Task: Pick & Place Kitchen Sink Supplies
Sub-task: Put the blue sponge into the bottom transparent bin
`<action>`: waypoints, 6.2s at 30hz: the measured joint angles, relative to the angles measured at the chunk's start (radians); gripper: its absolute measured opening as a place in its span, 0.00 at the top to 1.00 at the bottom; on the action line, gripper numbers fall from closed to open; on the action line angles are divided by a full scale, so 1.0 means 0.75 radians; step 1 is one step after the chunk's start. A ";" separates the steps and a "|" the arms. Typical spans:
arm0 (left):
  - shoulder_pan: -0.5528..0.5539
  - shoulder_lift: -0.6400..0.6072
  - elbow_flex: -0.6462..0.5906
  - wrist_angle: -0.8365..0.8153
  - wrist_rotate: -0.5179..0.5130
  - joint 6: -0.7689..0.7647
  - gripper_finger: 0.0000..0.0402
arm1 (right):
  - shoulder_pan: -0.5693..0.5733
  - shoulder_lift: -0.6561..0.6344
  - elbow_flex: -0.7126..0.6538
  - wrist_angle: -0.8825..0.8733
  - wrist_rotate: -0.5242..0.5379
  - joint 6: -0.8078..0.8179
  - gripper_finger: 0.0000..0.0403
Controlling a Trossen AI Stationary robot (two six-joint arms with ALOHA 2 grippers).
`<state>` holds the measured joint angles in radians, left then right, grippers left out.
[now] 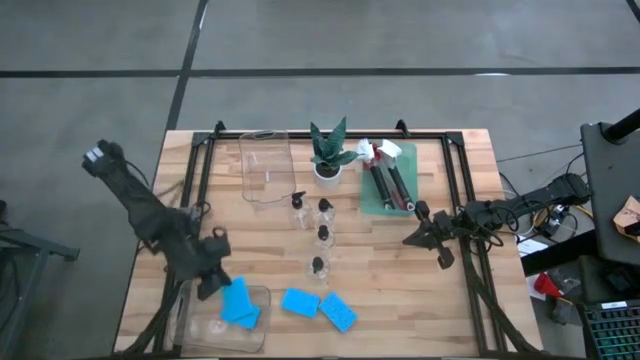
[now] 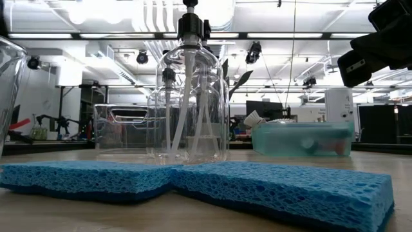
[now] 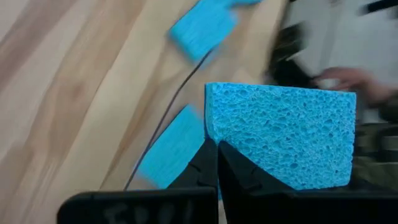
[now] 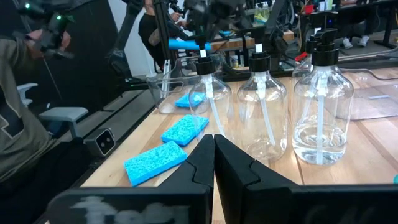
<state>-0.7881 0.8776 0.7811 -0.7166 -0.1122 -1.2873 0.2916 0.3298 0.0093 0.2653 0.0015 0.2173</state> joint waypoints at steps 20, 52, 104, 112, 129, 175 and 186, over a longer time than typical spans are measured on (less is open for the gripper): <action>-0.214 0.453 -0.002 -0.042 -0.037 -0.455 0.99 | 0.001 0.000 0.000 0.000 0.000 0.000 0.98; -0.127 0.703 0.407 0.574 -0.772 1.201 0.60 | 0.000 0.000 0.000 0.000 0.000 0.000 0.98; 0.148 1.558 0.860 0.155 -0.349 1.248 0.60 | 0.001 0.000 0.000 0.000 0.000 0.000 0.98; 0.151 1.554 0.843 0.183 -0.323 1.294 0.82 | 0.000 0.000 0.000 0.000 0.000 0.000 0.98; 0.103 1.431 1.051 0.035 -0.293 1.363 1.00 | 0.000 0.000 0.000 0.000 0.000 0.000 0.98; -0.433 1.116 0.520 -0.231 -0.409 0.153 0.89 | 0.000 0.000 0.000 0.000 0.000 0.000 0.98; -0.422 1.095 0.653 -0.354 -0.442 0.182 0.54 | 0.001 0.000 0.000 0.000 0.000 0.000 0.98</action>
<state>-1.1049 1.6990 1.2706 -0.9821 -0.4436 -1.1509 0.2920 0.3298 0.0093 0.2653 0.0016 0.2173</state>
